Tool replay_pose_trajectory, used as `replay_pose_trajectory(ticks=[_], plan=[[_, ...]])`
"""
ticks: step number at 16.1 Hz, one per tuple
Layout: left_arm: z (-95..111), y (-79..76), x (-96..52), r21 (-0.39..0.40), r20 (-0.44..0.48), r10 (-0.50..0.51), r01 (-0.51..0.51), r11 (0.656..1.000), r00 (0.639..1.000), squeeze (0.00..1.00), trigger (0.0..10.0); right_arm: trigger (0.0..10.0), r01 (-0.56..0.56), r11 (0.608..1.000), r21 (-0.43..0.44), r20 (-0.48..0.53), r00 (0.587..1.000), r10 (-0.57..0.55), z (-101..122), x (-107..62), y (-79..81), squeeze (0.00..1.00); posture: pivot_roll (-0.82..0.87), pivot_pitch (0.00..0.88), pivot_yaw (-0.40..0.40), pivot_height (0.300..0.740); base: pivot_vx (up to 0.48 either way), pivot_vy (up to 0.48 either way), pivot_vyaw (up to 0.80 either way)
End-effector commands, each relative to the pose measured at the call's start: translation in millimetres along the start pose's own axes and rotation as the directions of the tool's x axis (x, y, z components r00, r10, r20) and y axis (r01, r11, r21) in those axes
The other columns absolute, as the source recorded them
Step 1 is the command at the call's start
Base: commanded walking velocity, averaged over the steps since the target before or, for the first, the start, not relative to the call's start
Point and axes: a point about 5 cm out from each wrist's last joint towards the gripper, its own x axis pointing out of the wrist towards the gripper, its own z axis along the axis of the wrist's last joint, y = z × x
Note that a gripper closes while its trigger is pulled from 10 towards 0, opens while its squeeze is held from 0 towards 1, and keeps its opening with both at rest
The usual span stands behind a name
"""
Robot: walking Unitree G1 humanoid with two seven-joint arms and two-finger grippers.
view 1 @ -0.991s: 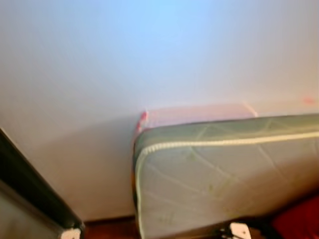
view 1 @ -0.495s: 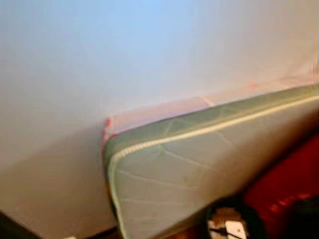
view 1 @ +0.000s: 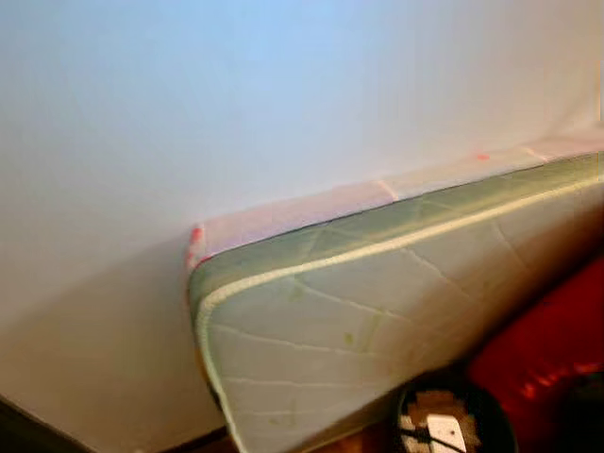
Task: Clean up the room
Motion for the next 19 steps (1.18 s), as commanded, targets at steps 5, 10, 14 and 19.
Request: replay_pose_trajectory(ticks=[5, 10, 14, 19], plan=[[49.0, -58.8, 15.4, 0.099, 0.111, -0.069, 0.058, 0.993, 0.992, 0.0, 10.0, 10.0, -0.023, 0.997, 0.079, 0.037, 0.999, 0.02, 13.7, 0.3, -6.7, 0.0, 0.09, 0.073, -0.045, 0.74, 0.0, 0.0, -0.74], [49.7, -48.8, 15.2, 0.127, 0.105, -0.06, 0.046, 0.991, 0.993, 0.0, 10.0, 10.0, -0.035, 0.995, 0.096, 0.039, 0.999, 0.031, 12.0, 1.0, -0.6, 0.0, 0.08, 0.057, -0.002, 0.74, 0.0, 0.0, -0.74], [53.5, -47.0, 15.5, 0.152, 0.109, -0.064, 0.047, 0.987, 0.992, 0.0, 10.0, 10.0, -0.026, 0.991, 0.134, 0.048, 0.999, 0.02, 11.2, 1.3, 1.7, 0.0, 0.07, 0.046, 0.009, 0.74, 0.0, 0.0, -0.37], [55.9, -51.2, 15.9, 0.161, 0.119, -0.065, 0.045, 0.986, 0.991, 0.0, 10.0, 10.0, -0.02, 0.99, 0.14, 0.051, 0.999, 0.013, 12.8, 1.2, -0.2, 0.0, 0.08, 0.06, -0.005, 0.74, 0.0, -0.248, 0.0]])
